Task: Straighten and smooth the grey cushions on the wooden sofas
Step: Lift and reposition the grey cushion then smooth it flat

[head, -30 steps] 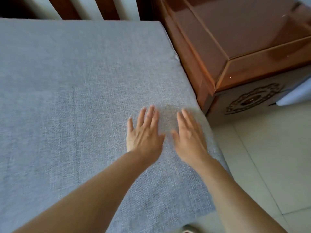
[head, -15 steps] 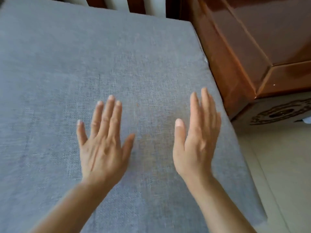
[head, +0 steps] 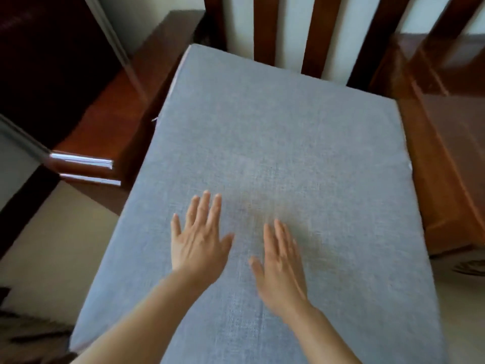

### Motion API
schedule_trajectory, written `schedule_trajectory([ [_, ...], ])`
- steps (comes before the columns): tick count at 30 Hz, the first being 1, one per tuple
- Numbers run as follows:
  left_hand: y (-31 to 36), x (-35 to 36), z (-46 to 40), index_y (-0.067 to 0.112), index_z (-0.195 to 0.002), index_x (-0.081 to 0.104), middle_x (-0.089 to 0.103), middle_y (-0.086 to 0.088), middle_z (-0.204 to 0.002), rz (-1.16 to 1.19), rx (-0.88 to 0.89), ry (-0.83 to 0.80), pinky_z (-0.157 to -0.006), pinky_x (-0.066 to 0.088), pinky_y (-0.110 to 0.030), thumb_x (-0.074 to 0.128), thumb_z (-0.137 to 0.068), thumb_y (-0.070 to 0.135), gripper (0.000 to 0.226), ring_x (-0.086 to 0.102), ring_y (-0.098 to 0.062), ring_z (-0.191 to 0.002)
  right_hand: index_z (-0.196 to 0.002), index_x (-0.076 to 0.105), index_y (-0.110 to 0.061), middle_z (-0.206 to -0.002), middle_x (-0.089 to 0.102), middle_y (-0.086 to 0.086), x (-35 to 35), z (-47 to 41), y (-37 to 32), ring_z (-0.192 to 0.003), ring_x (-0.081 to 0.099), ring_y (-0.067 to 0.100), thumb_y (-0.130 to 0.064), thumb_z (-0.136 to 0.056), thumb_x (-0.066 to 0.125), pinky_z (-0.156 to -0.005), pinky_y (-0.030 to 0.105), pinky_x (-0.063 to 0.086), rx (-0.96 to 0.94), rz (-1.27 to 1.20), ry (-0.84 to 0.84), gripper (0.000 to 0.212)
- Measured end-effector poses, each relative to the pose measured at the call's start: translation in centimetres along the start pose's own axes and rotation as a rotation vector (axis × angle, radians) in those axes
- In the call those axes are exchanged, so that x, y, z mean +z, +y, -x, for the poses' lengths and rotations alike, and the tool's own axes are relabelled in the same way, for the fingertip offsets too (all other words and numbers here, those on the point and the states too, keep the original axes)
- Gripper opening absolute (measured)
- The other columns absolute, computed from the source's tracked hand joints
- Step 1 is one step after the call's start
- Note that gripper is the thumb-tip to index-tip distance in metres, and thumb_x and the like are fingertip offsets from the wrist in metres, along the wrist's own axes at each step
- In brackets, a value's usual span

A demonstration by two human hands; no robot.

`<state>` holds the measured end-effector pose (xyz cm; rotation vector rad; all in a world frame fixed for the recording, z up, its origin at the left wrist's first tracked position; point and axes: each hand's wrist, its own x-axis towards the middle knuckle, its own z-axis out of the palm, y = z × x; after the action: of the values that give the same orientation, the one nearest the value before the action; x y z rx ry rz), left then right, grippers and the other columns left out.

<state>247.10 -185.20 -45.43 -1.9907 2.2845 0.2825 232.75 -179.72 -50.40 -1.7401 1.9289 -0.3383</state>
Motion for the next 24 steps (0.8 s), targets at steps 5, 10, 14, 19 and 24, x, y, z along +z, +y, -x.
schedule_trajectory([
  [5, -9.9, -3.4, 6.0, 0.020, -0.151, -0.010, -0.015, 0.000, -0.159, 0.080, -0.247, -0.034, -0.116, -0.002, -0.048, 0.031, -0.097, 0.052, 0.075, -0.014, -0.018, -0.146, -0.149, -0.016, -0.014, -0.155, -0.026, 0.006, -1.2, 2.5, -7.2, -0.144, -0.020, 0.019, -0.046, -0.100, 0.031, -0.114, 0.028, -0.008, 0.035, 0.010, -0.134, 0.075],
  [10, -17.3, -3.5, 6.9, 0.020, -0.152, 0.002, 0.002, -0.001, -0.160, 0.225, -0.491, -0.112, -0.116, 0.009, -0.051, 0.027, -0.097, 0.054, 0.069, 0.000, -0.020, -0.147, -0.150, -0.015, -0.014, -0.156, -0.024, 0.009, -0.7, 1.2, -13.7, -0.145, -0.014, 0.021, -0.041, -0.099, 0.039, -0.116, 0.030, -0.004, -0.096, 0.067, -0.172, 0.079],
  [14, -19.5, -2.4, 4.6, 0.024, -0.153, 0.006, 0.006, 0.001, -0.160, 0.340, -0.464, -0.182, -0.116, 0.007, -0.051, 0.022, -0.098, 0.053, 0.064, 0.002, -0.017, -0.147, -0.151, -0.010, -0.014, -0.157, -0.020, 0.009, 1.4, -1.6, -17.9, -0.146, -0.010, 0.021, -0.034, -0.098, 0.044, -0.118, 0.032, 0.000, -0.253, 0.136, -0.183, 0.078],
  [19, -19.3, -1.8, 3.1, 0.019, -0.151, 0.013, 0.019, 0.001, -0.157, 0.376, -0.416, -0.218, -0.113, 0.014, -0.048, 0.025, -0.099, 0.050, 0.061, 0.017, -0.016, -0.144, -0.152, 0.003, -0.015, -0.160, -0.004, 0.006, 3.6, -4.1, -20.9, -0.147, -0.002, 0.022, -0.013, -0.095, 0.046, -0.117, 0.036, 0.000, -0.445, 0.239, -0.185, 0.072],
  [24, -19.7, -1.2, 2.0, 0.018, -0.148, 0.021, 0.030, 0.001, -0.152, 0.458, -0.505, -0.202, -0.112, 0.020, -0.047, 0.025, -0.101, 0.041, 0.053, 0.027, -0.018, -0.139, -0.152, 0.009, -0.013, -0.160, 0.001, 0.005, 4.0, -7.7, -23.2, -0.147, -0.004, 0.022, -0.003, -0.089, 0.041, -0.117, 0.033, -0.004, -0.636, 0.363, -0.258, 0.072],
])
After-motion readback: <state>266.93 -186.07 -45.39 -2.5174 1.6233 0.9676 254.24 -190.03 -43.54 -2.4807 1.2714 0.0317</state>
